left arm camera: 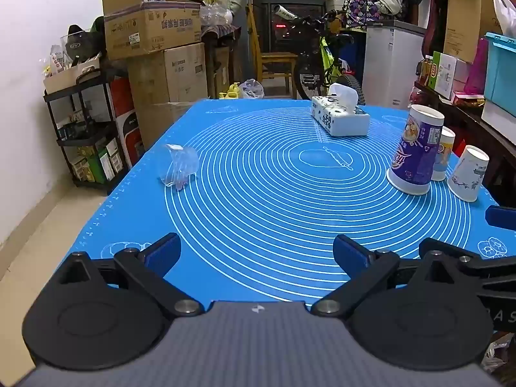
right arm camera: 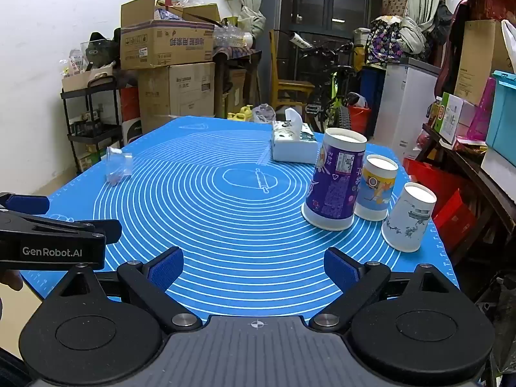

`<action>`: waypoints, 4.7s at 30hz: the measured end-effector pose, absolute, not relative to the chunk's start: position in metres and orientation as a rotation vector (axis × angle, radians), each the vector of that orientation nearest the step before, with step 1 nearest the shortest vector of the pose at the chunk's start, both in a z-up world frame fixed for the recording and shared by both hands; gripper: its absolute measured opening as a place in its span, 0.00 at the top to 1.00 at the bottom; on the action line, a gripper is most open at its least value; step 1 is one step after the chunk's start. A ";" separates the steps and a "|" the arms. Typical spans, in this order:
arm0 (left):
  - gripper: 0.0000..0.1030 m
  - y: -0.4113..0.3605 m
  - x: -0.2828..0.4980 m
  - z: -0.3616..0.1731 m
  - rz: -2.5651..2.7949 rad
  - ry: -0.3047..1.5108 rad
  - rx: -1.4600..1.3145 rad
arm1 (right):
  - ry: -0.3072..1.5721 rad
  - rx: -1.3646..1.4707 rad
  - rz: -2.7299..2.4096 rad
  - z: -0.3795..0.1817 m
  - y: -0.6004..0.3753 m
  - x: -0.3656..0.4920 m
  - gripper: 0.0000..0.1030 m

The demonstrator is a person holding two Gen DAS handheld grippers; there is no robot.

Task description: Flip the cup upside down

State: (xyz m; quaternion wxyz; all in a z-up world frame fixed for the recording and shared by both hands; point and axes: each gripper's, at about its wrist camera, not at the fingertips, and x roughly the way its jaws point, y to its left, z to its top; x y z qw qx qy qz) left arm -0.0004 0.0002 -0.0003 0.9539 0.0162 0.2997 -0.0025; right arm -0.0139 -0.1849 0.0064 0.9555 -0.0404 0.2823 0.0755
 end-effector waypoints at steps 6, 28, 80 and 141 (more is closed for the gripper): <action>0.03 0.000 -0.002 0.001 0.003 0.607 0.040 | 0.574 -0.081 0.152 0.008 -0.183 -0.014 0.09; 0.03 0.001 -0.002 0.010 -0.005 0.609 0.047 | 0.565 -0.086 0.152 0.010 -0.185 -0.016 0.09; 0.03 0.001 -0.002 0.009 -0.003 0.604 0.048 | 0.565 -0.090 0.151 0.010 -0.184 -0.016 0.09; 0.04 0.134 0.202 -0.052 -0.168 0.720 0.202 | 0.636 -0.053 0.110 -0.024 -0.182 0.101 0.09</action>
